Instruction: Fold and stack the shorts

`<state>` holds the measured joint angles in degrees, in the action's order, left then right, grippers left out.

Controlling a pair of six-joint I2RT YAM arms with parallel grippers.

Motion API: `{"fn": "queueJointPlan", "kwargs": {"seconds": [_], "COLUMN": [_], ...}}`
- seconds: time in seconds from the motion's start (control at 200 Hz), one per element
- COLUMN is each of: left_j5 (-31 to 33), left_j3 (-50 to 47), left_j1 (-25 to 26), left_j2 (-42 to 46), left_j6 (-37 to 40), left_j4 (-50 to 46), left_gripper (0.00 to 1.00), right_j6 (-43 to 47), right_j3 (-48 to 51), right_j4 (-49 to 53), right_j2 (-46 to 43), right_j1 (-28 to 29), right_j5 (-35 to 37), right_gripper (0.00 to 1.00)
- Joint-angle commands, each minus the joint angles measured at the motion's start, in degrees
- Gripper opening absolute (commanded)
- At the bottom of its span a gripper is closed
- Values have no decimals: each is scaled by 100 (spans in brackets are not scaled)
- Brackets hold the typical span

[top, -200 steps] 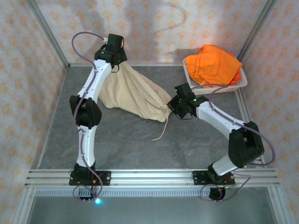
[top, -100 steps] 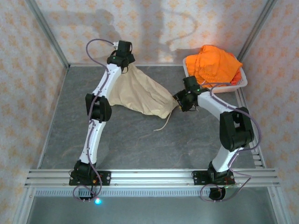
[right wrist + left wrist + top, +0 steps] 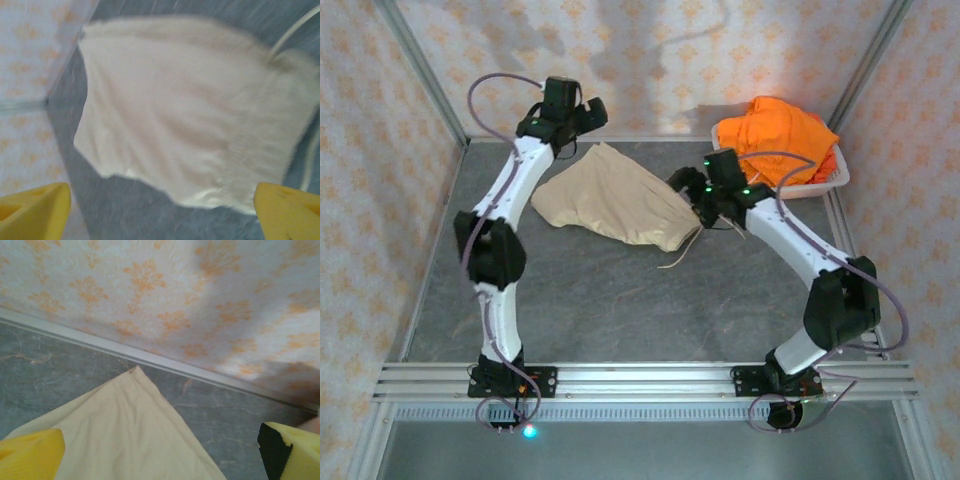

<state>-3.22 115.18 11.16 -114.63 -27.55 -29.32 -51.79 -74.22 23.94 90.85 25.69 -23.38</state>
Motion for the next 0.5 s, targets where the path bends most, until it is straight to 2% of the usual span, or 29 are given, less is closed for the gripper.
{"fn": "queueJointPlan", "kwargs": {"seconds": [0.0,0.09,0.27,0.495], "left_j5": [-272,-336,-656,-544], "left_j3": [-1446,-2361,-3609,-4251], "left_j1": [-25,-63,-276,-323], "left_j2": [477,837,847,331], "left_j6": [-277,-605,-1192,-1309], "left_j4": [977,1376,2217,2816], "left_gripper": [100,100,100,100], "right_j6": [18,-108,-353,-294], "right_j3": [-210,-416,-250,138], "right_j4": [-365,-510,-652,-675], "right_j2": [637,1105,1590,1855], "right_j1": [418,638,683,584], "right_j5": [-628,-858,-783,-626], "right_gripper": [94,94,93,93]}}
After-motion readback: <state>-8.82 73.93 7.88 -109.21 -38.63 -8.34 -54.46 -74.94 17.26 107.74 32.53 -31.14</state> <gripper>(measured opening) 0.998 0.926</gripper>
